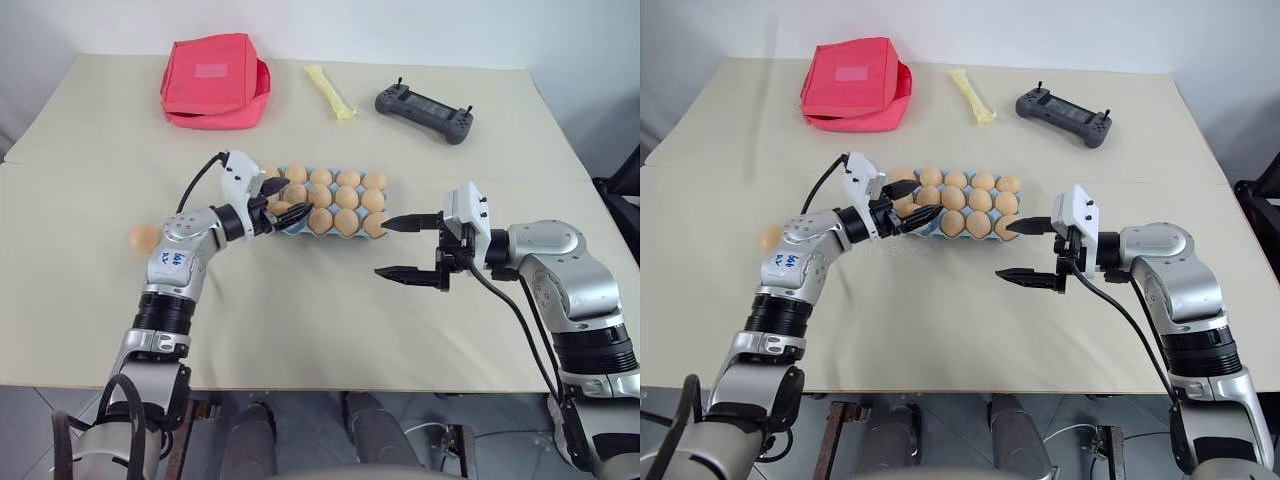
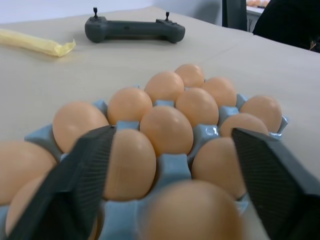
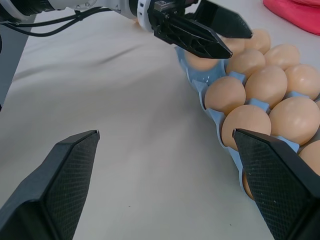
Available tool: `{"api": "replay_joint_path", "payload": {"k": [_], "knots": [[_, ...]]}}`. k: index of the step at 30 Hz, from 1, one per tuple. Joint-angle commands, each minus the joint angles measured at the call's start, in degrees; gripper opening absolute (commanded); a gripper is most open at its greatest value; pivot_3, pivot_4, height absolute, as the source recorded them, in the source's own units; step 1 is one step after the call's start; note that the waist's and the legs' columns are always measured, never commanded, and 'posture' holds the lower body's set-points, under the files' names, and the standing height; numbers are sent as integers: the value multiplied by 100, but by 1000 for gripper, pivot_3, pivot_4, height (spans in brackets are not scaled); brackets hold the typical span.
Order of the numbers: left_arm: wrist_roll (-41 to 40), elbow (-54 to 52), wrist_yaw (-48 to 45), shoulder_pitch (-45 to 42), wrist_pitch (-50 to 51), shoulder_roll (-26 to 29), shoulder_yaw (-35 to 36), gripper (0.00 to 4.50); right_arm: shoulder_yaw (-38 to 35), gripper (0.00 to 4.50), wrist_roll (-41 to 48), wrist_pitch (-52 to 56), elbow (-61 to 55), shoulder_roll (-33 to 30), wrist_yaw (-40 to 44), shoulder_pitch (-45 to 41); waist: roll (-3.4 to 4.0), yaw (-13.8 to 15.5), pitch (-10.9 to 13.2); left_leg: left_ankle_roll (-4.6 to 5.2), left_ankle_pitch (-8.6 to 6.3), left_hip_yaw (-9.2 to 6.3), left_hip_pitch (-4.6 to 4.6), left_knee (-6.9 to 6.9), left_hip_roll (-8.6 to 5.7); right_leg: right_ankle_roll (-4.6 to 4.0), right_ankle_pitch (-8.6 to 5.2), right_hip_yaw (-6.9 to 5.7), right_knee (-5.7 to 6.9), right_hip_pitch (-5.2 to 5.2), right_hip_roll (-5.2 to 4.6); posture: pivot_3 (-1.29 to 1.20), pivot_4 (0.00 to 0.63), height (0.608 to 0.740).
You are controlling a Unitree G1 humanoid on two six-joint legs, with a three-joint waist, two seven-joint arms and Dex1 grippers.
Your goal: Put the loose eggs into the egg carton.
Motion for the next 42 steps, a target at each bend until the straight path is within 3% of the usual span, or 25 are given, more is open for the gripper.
{"api": "replay_joint_path", "payload": {"k": [1,10,19,24,30,42], "knots": [[-26,-197,32,-119,-17,25,157,4457,-74,4500,81,-51,-21,-42,23,-178,0,-3,0,0,0,0,0,-1,0,0,0,0,0,0,0,0,150,740],[-528,-2170,336,640,1033,709,905,4457,-20,4500,32,-239,573,-52,330,-533,1,-28,0,0,0,-1,3,-6,1,-1,-1,0,2,0,0,0,150,740],[-998,-3642,747,2809,2016,1739,2841,4457,-475,4500,458,-135,606,-381,763,-2,1,-1,0,1,-1,-2,3,-4,3,-6,-4,-1,1,2,-3,0,150,740],[-1082,-3753,994,3592,2134,1801,3760,4457,-832,4500,594,-216,592,-659,798,490,1,9,0,1,-1,-2,3,0,0,-11,-7,-5,-4,4,-7,0,150,740],[-1205,-3494,1319,3804,2184,1708,4266,4457,-1193,4500,821,-199,325,-606,574,825,0,-23,0,3,3,-2,10,0,1,-51,-28,-4,-1,5,-5,0,150,740],[-1228,-3241,1340,4275,2143,1648,4241,4457,-1336,4500,1088,-71,-167,-625,179,1092,0,-22,0,-1,-1,2,10,-4,1,-58,-32,-2,-4,2,-5,0,150,740]]}}
